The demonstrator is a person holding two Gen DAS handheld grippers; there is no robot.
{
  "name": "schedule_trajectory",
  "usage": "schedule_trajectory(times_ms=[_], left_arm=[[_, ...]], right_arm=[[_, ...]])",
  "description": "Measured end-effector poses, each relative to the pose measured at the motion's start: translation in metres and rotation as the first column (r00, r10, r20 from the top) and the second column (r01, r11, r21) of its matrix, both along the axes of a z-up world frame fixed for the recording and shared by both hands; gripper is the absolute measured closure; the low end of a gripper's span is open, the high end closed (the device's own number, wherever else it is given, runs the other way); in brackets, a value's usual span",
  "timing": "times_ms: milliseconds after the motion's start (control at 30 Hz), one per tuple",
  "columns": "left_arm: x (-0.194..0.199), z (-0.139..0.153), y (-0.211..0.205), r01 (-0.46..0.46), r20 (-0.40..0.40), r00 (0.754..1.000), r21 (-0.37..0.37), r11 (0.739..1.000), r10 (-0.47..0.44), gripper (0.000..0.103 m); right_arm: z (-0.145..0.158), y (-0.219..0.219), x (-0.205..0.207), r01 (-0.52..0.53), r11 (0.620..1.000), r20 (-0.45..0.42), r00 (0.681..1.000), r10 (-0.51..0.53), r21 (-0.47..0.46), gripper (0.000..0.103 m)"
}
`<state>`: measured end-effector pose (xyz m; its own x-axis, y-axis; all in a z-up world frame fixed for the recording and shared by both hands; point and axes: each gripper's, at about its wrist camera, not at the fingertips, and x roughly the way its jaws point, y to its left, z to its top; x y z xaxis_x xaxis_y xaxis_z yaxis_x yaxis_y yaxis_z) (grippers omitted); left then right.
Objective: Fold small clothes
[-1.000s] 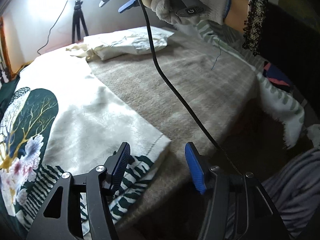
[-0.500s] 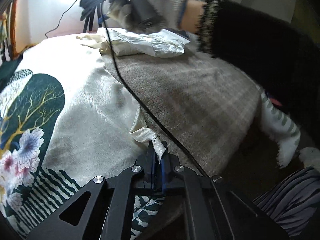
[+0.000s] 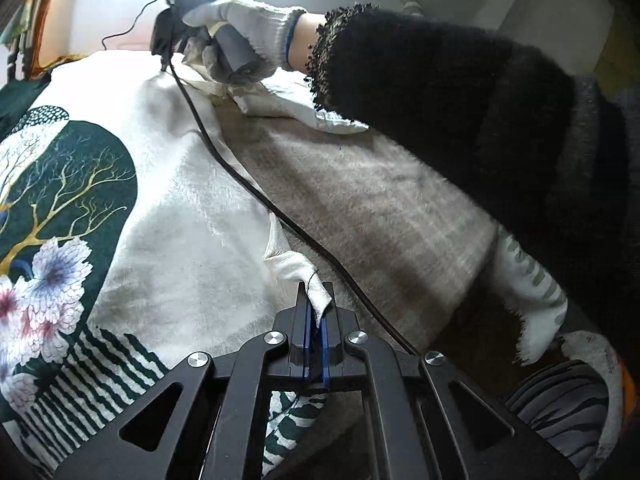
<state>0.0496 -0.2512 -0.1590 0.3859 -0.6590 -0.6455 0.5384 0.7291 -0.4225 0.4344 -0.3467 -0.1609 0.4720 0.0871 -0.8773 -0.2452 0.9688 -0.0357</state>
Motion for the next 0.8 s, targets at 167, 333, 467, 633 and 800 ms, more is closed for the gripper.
schedule_trajectory(times_ms=[167, 333, 467, 633, 800], left_arm=[[-0.002, 0.005, 0.012, -0.016, -0.003, 1.000, -0.043, 0.999, 0.016, 0.101], [-0.006, 0.010, 0.030, -0.046, -0.006, 0.999, -0.077, 0.996, 0.045, 0.101], [-0.010, 0.012, 0.046, -0.078, -0.020, 0.997, -0.100, 0.992, 0.077, 0.101], [-0.013, 0.010, 0.069, -0.134, -0.044, 0.991, -0.131, 0.982, 0.130, 0.101], [-0.018, 0.006, 0.091, -0.183, -0.048, 0.983, -0.142, 0.973, 0.178, 0.101]], right_arm=[[0.012, -0.027, 0.003, 0.072, 0.990, -0.004, 0.997, -0.072, 0.121, 0.102], [0.034, -0.048, -0.006, 0.115, 0.970, 0.015, 0.992, -0.121, 0.212, 0.102], [0.054, -0.047, -0.013, 0.115, 0.967, 0.036, 0.991, -0.126, 0.228, 0.102], [0.085, -0.030, -0.020, 0.106, 0.965, 0.068, 0.990, -0.125, 0.239, 0.102], [0.106, 0.022, -0.020, 0.061, 0.977, 0.106, 0.991, -0.084, 0.205, 0.102]])
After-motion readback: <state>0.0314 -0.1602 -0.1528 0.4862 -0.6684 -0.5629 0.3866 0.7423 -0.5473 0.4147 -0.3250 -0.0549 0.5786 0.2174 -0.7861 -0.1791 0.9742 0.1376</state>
